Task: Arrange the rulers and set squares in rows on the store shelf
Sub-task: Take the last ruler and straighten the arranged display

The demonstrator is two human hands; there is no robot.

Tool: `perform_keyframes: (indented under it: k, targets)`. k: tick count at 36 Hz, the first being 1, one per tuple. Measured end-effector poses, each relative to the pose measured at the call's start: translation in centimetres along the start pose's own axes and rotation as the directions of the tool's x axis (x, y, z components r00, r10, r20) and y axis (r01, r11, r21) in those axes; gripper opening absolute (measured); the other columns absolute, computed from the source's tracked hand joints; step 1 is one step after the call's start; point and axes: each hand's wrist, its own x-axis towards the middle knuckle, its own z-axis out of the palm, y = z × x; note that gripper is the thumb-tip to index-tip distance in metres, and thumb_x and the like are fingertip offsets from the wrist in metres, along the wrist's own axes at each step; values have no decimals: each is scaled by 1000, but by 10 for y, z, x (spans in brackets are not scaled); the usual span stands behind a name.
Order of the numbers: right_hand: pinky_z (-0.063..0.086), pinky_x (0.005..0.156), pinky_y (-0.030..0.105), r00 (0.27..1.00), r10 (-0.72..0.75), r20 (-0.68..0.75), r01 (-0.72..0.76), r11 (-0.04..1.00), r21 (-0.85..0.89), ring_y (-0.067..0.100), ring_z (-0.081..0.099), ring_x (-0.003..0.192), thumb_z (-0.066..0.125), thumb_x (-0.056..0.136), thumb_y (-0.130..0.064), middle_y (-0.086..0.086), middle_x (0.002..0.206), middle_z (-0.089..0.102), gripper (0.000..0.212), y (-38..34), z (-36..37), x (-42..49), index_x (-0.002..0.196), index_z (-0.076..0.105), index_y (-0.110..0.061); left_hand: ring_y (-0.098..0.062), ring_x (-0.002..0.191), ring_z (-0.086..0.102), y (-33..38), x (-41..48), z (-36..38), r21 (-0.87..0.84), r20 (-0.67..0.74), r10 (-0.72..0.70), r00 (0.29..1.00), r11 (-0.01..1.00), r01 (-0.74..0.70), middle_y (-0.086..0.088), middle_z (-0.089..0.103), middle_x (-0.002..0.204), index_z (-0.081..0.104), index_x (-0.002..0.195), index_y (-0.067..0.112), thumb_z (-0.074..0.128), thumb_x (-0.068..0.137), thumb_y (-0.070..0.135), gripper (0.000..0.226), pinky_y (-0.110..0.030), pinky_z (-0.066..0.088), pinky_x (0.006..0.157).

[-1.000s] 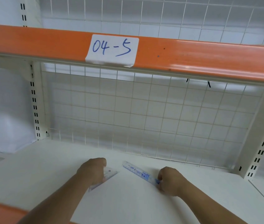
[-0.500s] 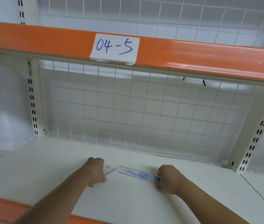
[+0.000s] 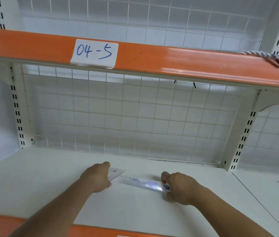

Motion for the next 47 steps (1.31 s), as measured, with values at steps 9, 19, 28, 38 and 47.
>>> perform_keyframes:
  k: [9, 19, 28, 38, 47]
  targets:
    - [37, 72, 26, 999, 18, -41, -18, 1000, -2, 24, 54, 104, 53, 87, -22, 7, 120, 55, 43, 58, -5, -48, 130, 51, -20, -20, 122, 50, 73, -12, 5, 4, 14, 103, 995, 995, -103, -2, 43, 139, 27, 146, 27, 62, 86, 34, 70, -28, 45, 94]
    - [37, 64, 24, 984, 128, -123, -134, 990, -40, 16, 43, 82, 51, 87, -17, 6, 120, 48, 34, 160, -7, -137, 120, 57, -14, -18, 122, 49, 196, -47, 30, 15, 54, 269, 962, 963, -270, 4, 40, 139, 30, 143, 35, 62, 87, 30, 65, -27, 44, 92]
    - [38, 69, 23, 963, 209, -169, -225, 971, -79, 23, 58, 103, 51, 87, -17, 3, 121, 50, 37, 258, -1, -230, 123, 57, -18, -18, 113, 54, 311, -87, 61, -24, 47, 322, 946, 947, -321, 3, 41, 139, 31, 143, 35, 63, 86, 29, 65, -24, 43, 76]
    - [45, 79, 27, 926, 340, -164, -353, 934, -54, 22, 57, 108, 54, 87, -22, 2, 124, 48, 40, 358, 6, -332, 127, 54, -20, -18, 127, 45, 419, -125, 94, -23, 74, 385, 920, 923, -384, 4, 41, 144, 32, 143, 36, 63, 85, 27, 67, -30, 43, 99]
    - [44, 74, 29, 882, 440, -171, -449, 893, -15, 22, 57, 102, 57, 87, -25, 1, 118, 48, 39, 422, 12, -390, 126, 54, -21, -19, 124, 47, 511, -133, 113, -15, 107, 482, 870, 875, -483, 1, 44, 141, 34, 143, 34, 68, 85, 29, 67, -32, 43, 101]
